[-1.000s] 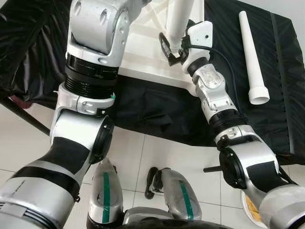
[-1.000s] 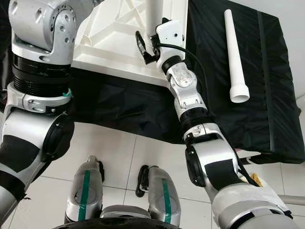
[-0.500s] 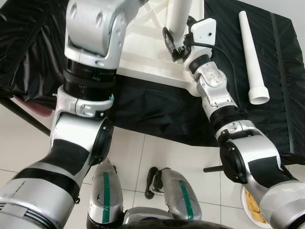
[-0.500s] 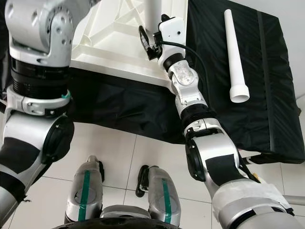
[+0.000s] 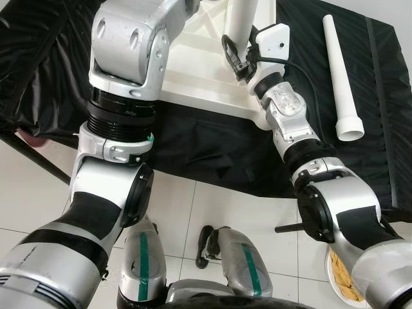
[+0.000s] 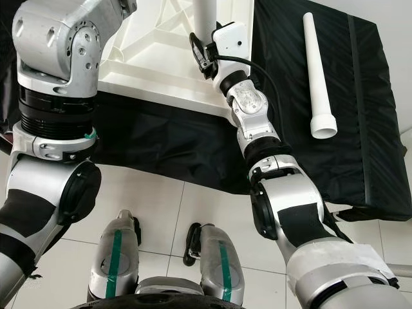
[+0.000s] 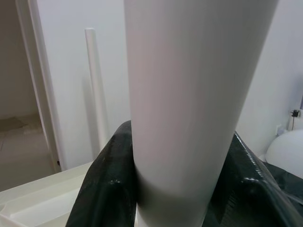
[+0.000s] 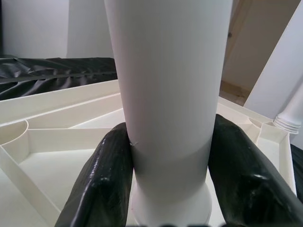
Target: Building children table
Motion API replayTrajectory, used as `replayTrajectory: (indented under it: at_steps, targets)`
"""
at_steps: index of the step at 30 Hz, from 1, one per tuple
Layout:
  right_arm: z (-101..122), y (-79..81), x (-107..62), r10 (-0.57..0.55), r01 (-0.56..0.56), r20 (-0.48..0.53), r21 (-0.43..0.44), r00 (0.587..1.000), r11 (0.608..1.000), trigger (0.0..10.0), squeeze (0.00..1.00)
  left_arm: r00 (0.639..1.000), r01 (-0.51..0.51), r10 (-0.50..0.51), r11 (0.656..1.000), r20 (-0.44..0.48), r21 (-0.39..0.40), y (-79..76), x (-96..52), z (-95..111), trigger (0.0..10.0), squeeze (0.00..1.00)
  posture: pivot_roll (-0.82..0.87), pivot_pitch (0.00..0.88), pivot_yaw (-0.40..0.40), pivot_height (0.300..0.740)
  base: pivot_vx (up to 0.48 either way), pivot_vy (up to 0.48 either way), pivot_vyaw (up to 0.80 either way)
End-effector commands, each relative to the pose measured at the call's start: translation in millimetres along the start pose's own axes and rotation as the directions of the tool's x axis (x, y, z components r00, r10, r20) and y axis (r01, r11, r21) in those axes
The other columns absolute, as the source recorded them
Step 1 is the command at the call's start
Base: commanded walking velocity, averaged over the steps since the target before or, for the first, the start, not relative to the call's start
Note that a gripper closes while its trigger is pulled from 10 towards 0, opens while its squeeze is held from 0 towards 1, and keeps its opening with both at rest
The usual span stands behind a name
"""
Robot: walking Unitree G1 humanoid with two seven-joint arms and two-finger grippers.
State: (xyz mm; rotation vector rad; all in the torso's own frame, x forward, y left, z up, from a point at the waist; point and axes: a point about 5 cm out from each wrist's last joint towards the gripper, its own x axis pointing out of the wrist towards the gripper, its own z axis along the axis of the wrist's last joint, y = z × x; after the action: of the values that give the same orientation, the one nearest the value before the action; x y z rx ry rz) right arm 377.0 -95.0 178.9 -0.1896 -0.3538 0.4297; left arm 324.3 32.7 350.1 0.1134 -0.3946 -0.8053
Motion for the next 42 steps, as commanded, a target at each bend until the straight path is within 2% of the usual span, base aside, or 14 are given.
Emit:
replayTrajectory:
  at_steps: [1, 2, 3, 5, 6, 7, 24, 42]
  targets:
    - [-1.7, -9.0, -2.0, -0.030, 0.030, -0.007, 0.017, 1.000, 0.999, 10.0, 0.33, 0.998, -0.056, 0.056, 0.998, 0.011, 0.010, 0.6, 3.3, 2.9, 10.0, 0.00, 0.18, 0.025, -0.108, 0.740, 0.000, 0.000, 0.00]
    - [-1.7, -9.0, -2.0, -0.030, 0.030, -0.007, 0.017, 1.000, 0.999, 10.0, 0.33, 0.998, -0.056, 0.056, 0.998, 0.011, 0.010, 0.6, 3.3, 2.9, 10.0, 0.00, 0.18, 0.025, -0.108, 0.740, 0.000, 0.000, 0.00]
    - [-4.1, -8.5, -2.5, -0.034, 0.034, -0.017, 0.052, 0.999, 0.998, 10.0, 1.00, 0.998, -0.056, 0.056, 0.998, 0.011, 0.008, 1.0, 3.9, 2.4, 10.0, 0.00, 0.18, 0.023, -0.107, 0.740, 0.000, 0.000, 0.00]
    - [-5.3, -8.3, -2.7, -0.034, 0.035, -0.025, 0.051, 0.999, 0.998, 10.0, 1.00, 0.998, -0.054, 0.054, 0.999, 0.012, 0.010, 0.9, 4.1, 2.5, 10.0, 0.00, 0.18, 0.023, -0.107, 0.740, 0.000, 0.000, 0.00]
    - [-5.3, -8.2, -2.6, -0.034, 0.035, -0.026, 0.037, 0.999, 0.999, 10.0, 0.11, 0.999, -0.051, 0.051, 0.999, 0.012, 0.011, 0.9, 4.3, 2.5, 10.0, 0.00, 0.19, 0.021, -0.106, 0.740, 0.000, 0.000, 0.00]
    - [-5.2, -8.2, -2.5, -0.036, 0.037, -0.024, 0.031, 0.999, 0.999, 10.0, 0.00, 0.999, -0.049, 0.049, 0.999, 0.012, 0.010, 1.0, 4.4, 2.3, 10.0, 0.00, 0.19, 0.020, -0.106, 0.740, 0.000, 0.000, 0.00]
    - [-7.4, -4.3, -1.4, -0.014, 0.015, -0.029, 0.019, 0.999, 1.000, 10.0, 0.00, 0.999, -0.040, 0.040, 0.999, 0.016, -0.002, 0.7, 5.5, 1.1, 10.0, 0.00, 0.21, 0.023, -0.102, 0.740, 0.000, 0.000, 0.00]
    - [-10.0, 1.9, -2.1, -0.015, 0.016, -0.021, 0.067, 1.000, 0.998, 10.0, 0.00, 0.998, -0.042, 0.043, 0.998, 0.041, -0.041, 0.3, 4.3, 3.7, 10.0, 0.00, 0.21, 0.034, -0.094, 0.740, 0.000, 0.000, 0.00]
